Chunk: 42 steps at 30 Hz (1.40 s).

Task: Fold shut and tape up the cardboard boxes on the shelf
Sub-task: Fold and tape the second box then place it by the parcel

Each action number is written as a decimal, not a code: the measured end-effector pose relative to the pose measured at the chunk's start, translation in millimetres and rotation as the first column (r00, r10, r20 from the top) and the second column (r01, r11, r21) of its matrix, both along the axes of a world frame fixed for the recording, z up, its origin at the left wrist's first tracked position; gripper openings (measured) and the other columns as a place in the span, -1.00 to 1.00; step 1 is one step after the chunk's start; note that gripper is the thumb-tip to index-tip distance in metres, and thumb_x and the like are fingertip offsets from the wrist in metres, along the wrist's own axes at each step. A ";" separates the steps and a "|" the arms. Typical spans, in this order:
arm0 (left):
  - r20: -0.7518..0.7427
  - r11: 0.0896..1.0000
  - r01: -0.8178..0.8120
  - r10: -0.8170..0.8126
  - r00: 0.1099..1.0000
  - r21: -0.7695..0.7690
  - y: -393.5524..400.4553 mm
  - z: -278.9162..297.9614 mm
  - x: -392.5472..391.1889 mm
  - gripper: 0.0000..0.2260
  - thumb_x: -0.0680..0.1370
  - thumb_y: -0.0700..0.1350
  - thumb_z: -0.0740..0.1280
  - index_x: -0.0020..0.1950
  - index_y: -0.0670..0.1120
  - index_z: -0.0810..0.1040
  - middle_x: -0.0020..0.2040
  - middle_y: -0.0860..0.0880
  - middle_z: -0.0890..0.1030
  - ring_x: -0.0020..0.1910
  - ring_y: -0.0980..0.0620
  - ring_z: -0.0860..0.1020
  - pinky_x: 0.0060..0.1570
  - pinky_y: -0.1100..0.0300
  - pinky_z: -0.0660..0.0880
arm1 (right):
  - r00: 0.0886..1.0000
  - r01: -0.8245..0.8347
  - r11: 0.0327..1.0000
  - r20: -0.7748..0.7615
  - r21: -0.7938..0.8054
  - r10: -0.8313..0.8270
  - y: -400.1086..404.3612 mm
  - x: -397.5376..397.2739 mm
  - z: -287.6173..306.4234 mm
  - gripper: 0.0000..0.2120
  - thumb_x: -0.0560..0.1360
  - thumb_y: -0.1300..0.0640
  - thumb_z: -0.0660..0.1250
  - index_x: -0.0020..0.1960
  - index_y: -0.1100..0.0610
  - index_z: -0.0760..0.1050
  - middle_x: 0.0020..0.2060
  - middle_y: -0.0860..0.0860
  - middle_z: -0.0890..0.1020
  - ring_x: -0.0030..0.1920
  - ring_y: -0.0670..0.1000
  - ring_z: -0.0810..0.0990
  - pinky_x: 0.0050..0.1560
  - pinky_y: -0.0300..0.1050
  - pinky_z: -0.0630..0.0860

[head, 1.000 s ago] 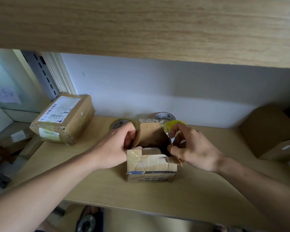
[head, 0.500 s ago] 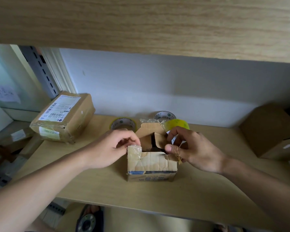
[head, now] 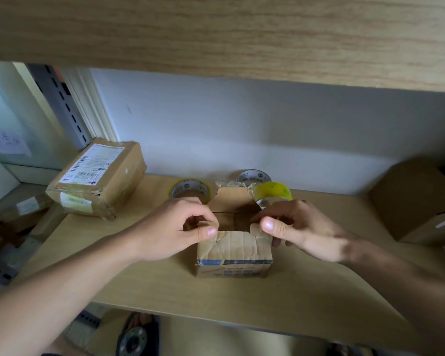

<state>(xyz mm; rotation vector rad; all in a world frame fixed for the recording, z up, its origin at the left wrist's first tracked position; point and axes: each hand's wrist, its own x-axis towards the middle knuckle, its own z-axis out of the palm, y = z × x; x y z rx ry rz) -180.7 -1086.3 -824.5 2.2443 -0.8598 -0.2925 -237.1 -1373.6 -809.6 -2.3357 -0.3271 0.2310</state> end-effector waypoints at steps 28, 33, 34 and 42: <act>-0.047 1.000 0.000 -0.001 0.999 -0.022 3.1 -17.0 16.0 -0.64 0.50 0.12 0.49 0.27 0.37 0.60 -0.17 0.19 0.42 -0.20 0.13 0.42 -0.08 0.05 0.45 | 0.985 0.008 1.000 0.173 0.029 -0.013 7.8 5.7 -15.6 -0.72 0.57 0.22 0.38 0.04 -0.19 0.63 -0.10 -0.11 0.64 -0.16 -0.04 0.59 -0.18 -0.25 0.51; -0.072 0.998 0.003 -0.007 0.997 -0.061 -0.5 -21.9 16.5 -0.67 0.52 -0.01 0.53 0.19 0.37 0.65 -0.16 0.18 0.45 -0.15 0.07 0.48 -0.05 0.12 0.45 | 0.975 0.061 0.997 0.216 -0.057 -0.048 8.8 5.2 -15.7 -0.79 0.51 0.19 0.44 0.00 -0.13 0.61 -0.23 -0.12 0.61 -0.17 -0.05 0.56 -0.21 -0.40 0.40; -0.073 0.998 -0.005 0.000 0.997 -0.070 -1.1 -22.2 16.6 -0.67 0.52 -0.03 0.53 0.18 0.36 0.66 -0.16 0.17 0.46 -0.15 0.07 0.48 -0.04 0.14 0.45 | 0.973 0.071 0.995 0.226 -0.066 -0.055 8.0 5.4 -16.1 -0.81 0.51 0.20 0.44 0.00 -0.10 0.61 -0.24 -0.11 0.61 -0.18 -0.05 0.55 -0.21 -0.39 0.40; -0.021 0.995 -0.014 0.012 1.000 -0.097 -13.4 -21.4 12.0 -0.72 0.57 -0.11 0.48 0.22 0.21 0.66 -0.12 0.14 0.51 -0.09 -0.01 0.55 0.10 -0.03 0.55 | 0.890 0.156 0.985 0.444 -0.074 -0.108 15.0 8.4 -16.2 -0.95 0.52 0.12 0.43 -0.11 0.00 0.65 -0.29 -0.15 0.59 -0.30 -0.15 0.49 -0.24 -0.21 0.44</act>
